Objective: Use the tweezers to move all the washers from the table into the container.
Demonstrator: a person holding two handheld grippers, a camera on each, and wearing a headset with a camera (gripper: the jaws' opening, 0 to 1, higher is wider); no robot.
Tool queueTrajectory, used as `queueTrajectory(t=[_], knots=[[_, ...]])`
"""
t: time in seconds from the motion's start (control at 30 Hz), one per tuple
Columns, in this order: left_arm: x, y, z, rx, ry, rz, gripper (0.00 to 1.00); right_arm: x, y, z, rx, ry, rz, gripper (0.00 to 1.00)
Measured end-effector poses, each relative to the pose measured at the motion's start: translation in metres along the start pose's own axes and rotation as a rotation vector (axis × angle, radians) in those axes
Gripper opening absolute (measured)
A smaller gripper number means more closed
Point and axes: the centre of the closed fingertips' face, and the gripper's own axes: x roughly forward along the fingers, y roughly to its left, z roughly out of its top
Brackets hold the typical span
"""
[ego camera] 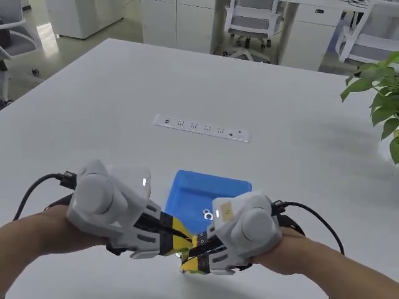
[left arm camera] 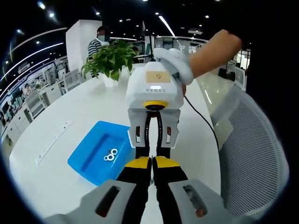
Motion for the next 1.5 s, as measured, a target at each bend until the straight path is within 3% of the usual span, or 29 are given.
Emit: queueTrajectory(t=[0.2,0.37,0.6,0.8,1.23,1.5], knots=[[-0.009,0.007,0.005,-0.037,-0.038,0.022,0.18,-0.007,0.0,-0.003,0.006,0.012,-0.003,0.09],[-0.012,0.011,-0.001,-0.069,-0.028,0.049,0.34,-0.014,-0.003,-0.003,0.011,0.015,-0.014,0.09],[-0.016,0.013,-0.006,-0.113,-0.058,0.081,0.6,-0.023,-0.006,0.002,0.016,0.011,-0.027,0.09],[-0.021,0.016,-0.011,-0.157,-0.084,0.107,0.75,-0.03,-0.009,0.005,0.016,0.006,-0.039,0.09],[-0.026,0.018,-0.017,-0.213,-0.103,0.141,0.92,-0.053,-0.028,0.018,0.011,-0.024,-0.09,0.09],[-0.027,0.019,-0.015,-0.218,-0.117,0.159,0.99,-0.061,-0.043,0.023,0.01,-0.04,-0.117,0.09]])
